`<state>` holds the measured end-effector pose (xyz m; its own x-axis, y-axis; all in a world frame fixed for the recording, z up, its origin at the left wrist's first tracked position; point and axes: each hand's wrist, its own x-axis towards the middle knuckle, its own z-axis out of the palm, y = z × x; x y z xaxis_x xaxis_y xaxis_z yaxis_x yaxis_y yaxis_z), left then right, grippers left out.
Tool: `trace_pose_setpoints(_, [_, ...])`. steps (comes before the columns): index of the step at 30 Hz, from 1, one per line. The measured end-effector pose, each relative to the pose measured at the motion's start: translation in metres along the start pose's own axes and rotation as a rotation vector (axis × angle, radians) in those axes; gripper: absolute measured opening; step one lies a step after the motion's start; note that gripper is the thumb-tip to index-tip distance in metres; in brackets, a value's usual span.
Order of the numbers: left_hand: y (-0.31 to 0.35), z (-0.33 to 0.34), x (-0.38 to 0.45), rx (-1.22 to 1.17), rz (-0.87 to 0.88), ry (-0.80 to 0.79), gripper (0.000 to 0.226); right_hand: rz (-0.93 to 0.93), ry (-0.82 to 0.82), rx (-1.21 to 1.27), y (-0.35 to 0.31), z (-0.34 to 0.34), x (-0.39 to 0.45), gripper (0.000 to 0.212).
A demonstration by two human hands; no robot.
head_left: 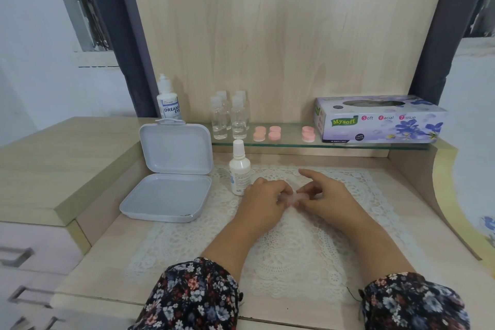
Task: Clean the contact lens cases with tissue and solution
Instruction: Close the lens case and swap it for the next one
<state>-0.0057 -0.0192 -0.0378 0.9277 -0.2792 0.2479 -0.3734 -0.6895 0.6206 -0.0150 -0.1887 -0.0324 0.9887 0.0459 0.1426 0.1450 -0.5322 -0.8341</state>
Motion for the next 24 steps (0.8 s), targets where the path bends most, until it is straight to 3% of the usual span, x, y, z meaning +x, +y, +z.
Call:
trace_pose_setpoints(7, [0.0029,-0.0018,-0.0022,0.030,0.013,0.007,0.018,0.027,-0.040,-0.013,-0.0014,-0.0039,-0.0006,0.091])
trace_pose_setpoints(15, [0.0022,-0.0023,-0.0011,0.017,0.009,0.007,0.017,0.055,-0.054,0.053,0.0010,-0.0072,-0.0023,0.074])
trace_pose_setpoints(24, [0.0007,-0.0014,-0.0001,0.025,0.001,0.009,0.017,0.043,-0.003,-0.040,-0.0015,-0.0016,-0.0003,0.071])
